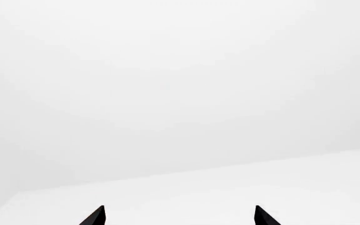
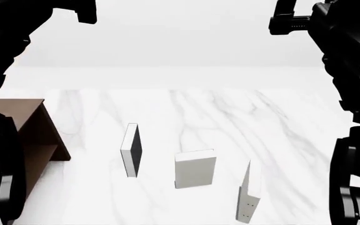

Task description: Pick up the book on the right and place it under the cabinet shelf.

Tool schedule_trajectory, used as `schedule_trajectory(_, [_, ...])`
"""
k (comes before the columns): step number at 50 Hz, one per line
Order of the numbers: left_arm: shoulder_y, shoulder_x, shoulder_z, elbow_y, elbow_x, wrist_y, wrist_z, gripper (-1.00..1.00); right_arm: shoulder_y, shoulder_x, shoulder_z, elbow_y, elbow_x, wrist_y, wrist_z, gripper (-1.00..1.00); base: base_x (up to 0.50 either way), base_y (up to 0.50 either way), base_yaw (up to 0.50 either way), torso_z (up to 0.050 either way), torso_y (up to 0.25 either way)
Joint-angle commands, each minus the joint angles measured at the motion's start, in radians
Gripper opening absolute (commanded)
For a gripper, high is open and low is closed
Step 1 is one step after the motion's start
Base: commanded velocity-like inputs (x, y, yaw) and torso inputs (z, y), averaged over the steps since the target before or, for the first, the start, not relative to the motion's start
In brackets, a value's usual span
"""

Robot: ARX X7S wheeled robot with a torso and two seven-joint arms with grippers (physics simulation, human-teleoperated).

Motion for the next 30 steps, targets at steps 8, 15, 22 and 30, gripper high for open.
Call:
schedule_trajectory(8, [0.026,-0.011,-0.017,0.039,-0.014,-0.025,-0.007,1.00,-0.032,0.076,-0.079,-0.169,0.011,0.228,-0.021,1.00,0.00,0.00,0.00,0.000,0.000])
schedule_trajectory(15, [0.053,-0.013,-0.033,0.076,-0.027,-0.041,-0.009,1.00,-0.055,0.114,-0.056,-0.330,0.087,0.511,-0.036,1.00,0.00,0.00,0.00,0.000,0.000])
schedule_trajectory(22, [0.075,-0.013,-0.042,0.093,-0.036,-0.041,-0.010,1.00,-0.077,0.203,-0.059,-0.393,0.406,0.674,0.124,1.00,0.00,0.00,0.00,0.000,0.000])
schedule_trajectory(30, [0.086,-0.018,-0.050,0.101,-0.040,-0.043,-0.013,1.00,-0.107,0.327,-0.090,-0.345,0.947,0.671,0.490,1.00,0.00,0.00,0.00,0.000,0.000])
